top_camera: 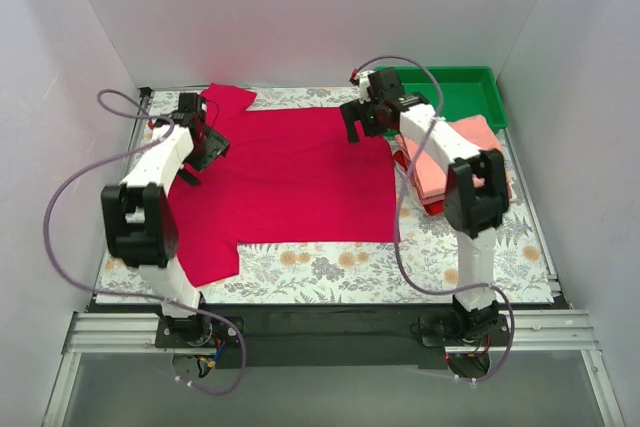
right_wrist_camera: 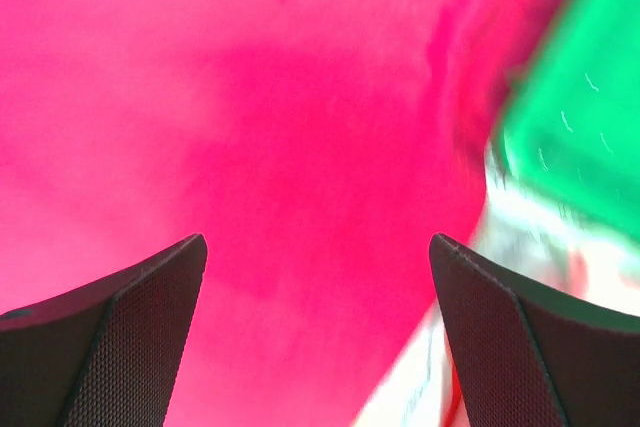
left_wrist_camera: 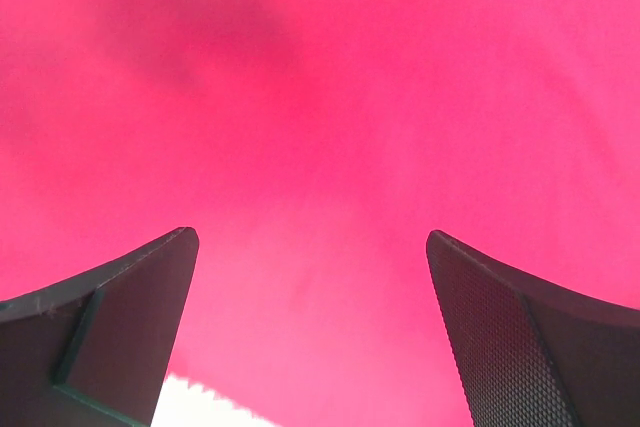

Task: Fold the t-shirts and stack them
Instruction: Fold the tshirt

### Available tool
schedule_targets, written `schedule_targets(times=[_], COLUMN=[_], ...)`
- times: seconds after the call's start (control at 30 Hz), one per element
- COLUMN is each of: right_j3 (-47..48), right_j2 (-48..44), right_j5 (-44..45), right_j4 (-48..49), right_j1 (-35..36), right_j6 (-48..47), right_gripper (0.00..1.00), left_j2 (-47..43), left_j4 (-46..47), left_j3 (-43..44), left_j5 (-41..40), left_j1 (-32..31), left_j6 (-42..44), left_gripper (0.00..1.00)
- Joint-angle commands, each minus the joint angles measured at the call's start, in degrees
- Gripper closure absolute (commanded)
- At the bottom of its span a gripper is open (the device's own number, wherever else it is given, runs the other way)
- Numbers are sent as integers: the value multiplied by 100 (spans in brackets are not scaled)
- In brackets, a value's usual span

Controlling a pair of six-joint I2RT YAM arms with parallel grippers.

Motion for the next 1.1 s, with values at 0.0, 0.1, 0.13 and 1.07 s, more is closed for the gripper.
schedule_targets(times=[0.0, 0.1, 0.13, 1.07], right_j3=[-1177, -2996, -3505, -5918], right_j2=[-1646, -2973, -3621, -5613], right_j5=[-75, -189, -224, -417], right_j4=[53, 437, 596, 818], right_j1=[143, 222, 240, 275], right_j6=[134, 713, 932, 1338], right_gripper=[2, 2, 2, 2], left_j2=[-1922, -3205, -3482, -4864], left_j4=[-428, -691, -787, -2027], left_j3=[-1413, -2804, -3132, -5148], left_j5=[-265, -230, -247, -388], left_j1=[-341, -500, -509, -632], left_j6=[-756, -1485, -1705, -4870], left_gripper=[2, 2, 2, 23])
